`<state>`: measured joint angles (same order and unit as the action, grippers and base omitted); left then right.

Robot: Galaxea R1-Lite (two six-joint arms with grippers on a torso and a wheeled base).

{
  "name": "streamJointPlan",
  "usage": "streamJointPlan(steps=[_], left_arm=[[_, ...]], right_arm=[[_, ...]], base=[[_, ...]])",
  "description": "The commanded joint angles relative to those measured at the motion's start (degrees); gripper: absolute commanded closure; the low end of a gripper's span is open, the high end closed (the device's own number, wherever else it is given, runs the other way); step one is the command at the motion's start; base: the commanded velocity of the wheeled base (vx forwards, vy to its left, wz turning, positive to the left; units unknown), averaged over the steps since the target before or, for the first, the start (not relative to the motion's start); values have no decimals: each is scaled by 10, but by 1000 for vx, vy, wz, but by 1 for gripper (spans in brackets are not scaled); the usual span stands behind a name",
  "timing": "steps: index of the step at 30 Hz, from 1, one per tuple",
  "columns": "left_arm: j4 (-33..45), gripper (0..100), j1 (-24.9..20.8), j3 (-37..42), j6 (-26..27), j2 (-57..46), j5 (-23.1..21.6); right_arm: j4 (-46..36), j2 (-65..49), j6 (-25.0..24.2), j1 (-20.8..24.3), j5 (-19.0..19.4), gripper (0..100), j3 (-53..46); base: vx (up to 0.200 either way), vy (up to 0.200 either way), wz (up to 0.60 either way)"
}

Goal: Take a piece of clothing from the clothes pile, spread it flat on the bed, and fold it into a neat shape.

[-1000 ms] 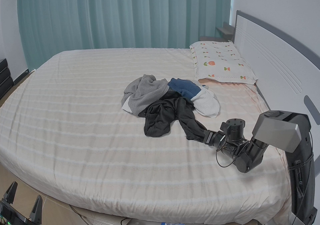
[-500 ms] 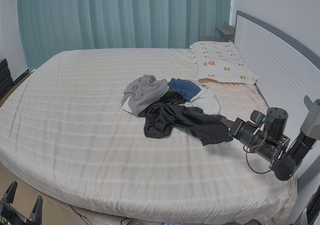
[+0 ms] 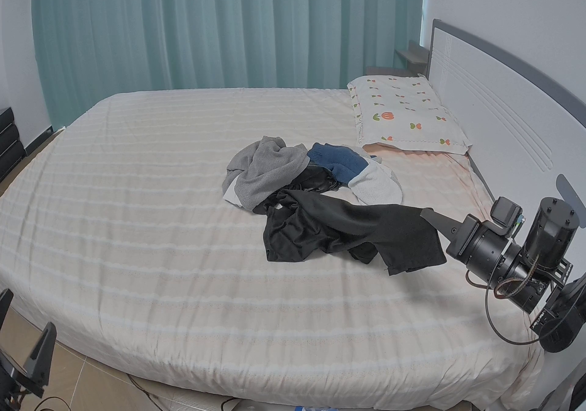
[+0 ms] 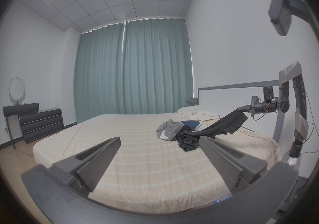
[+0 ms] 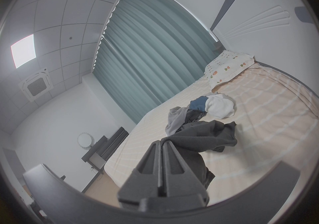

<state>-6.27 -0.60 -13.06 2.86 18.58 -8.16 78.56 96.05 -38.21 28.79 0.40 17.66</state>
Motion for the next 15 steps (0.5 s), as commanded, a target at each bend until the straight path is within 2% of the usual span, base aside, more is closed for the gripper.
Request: streamJointPlan(steps=[1, 4, 5, 6, 11, 13, 14, 15], left_arm=[[-106, 0, -78, -88, 20, 376, -14], [-151, 0, -119, -89, -9, 433, -4], [-151, 0, -119, -89, -9, 433, -4], [-180, 0, -143, -89, -18, 466, 0], [-208, 0, -175, -86, -9, 528, 20], [-213, 0, -222, -92, -13, 561, 31], [-214, 0, -225, -93, -14, 566, 31], [-226, 0, -248, -103, -14, 592, 32]], right_arm=[[3, -60, 4, 68, -43, 100, -18], [1, -77, 4, 65, -44, 100, 0], [1, -77, 4, 65, -44, 100, 0], [-2, -90, 5, 67, -44, 100, 12], [-6, -85, 36, 78, -36, 100, -2], [-7, -92, 49, 78, -26, 100, 10], [-8, -94, 49, 78, -24, 100, 12], [-15, -95, 49, 75, -19, 100, 35]], base=[[0, 0, 0], [0, 0, 0], [0, 0, 0], [0, 0, 0], [0, 0, 0], [0, 0, 0], [0, 0, 0], [0, 0, 0]])
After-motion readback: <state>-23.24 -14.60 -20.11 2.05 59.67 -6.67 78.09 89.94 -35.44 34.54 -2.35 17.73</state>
